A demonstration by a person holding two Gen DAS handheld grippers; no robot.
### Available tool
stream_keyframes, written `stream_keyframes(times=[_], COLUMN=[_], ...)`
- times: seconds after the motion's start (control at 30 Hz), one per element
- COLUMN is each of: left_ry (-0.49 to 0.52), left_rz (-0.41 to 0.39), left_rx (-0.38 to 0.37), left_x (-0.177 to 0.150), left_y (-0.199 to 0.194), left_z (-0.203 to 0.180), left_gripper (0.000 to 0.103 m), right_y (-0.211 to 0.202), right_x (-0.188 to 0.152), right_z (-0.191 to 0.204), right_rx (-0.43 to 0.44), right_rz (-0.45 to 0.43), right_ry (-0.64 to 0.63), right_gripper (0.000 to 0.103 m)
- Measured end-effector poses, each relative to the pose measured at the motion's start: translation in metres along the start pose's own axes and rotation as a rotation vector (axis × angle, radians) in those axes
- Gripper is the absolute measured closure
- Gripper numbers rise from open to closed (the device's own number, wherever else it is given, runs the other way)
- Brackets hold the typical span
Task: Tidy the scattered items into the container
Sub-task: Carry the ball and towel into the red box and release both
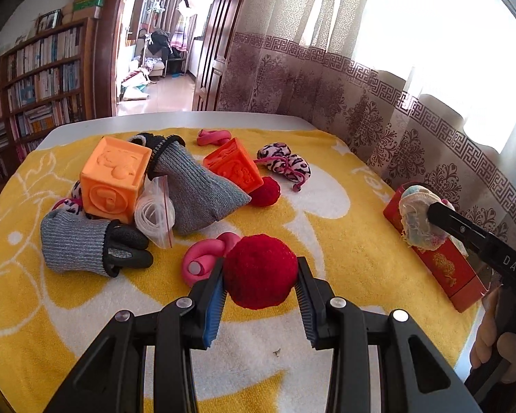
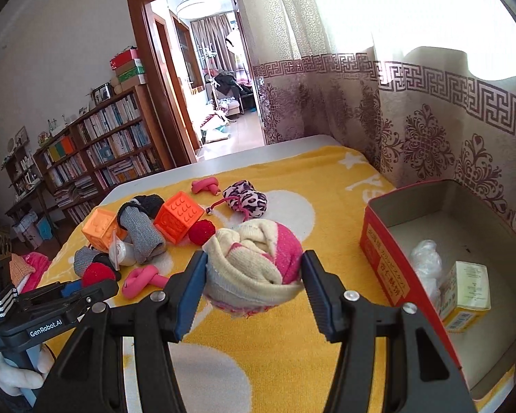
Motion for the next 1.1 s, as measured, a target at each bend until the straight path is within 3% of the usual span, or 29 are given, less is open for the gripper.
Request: stream_keyframes(times=[0.3,0.57,1.1], left_ry=[0.132,0.256,0.391], left_rz=[0.022,0.023,-0.02], left_rx=[-0.078,-0.163,-0.342], left_x=[0.014,0.04,0.103], left_y=[0.017,0.029,0.052], left_z=[-0.066,-0.134,-0.253], left_gripper=[0.063,0.063,0.063], right_y=[-0.038,-0.08,-0.101], right_x=[0.026,0.03,0.02], right_z=[-0.083,-0.14,-0.167], right_rx=[-0.138,-0.271,-0.419], right_rz=[-0.102,-0.194,-0.252], right_ry=[0.153,0.211,0.195], right_gripper=[0.043,0.043,0.043])
Point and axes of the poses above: each gripper's, at about its wrist camera, not at the fingertips, and y roughly the way its jaws point, z to its left, x to its top, the point moved 4 cm from there along y, roughly the way its jaws point, and after that the axes turned 9 degrees about y, right-handed, at the moved point
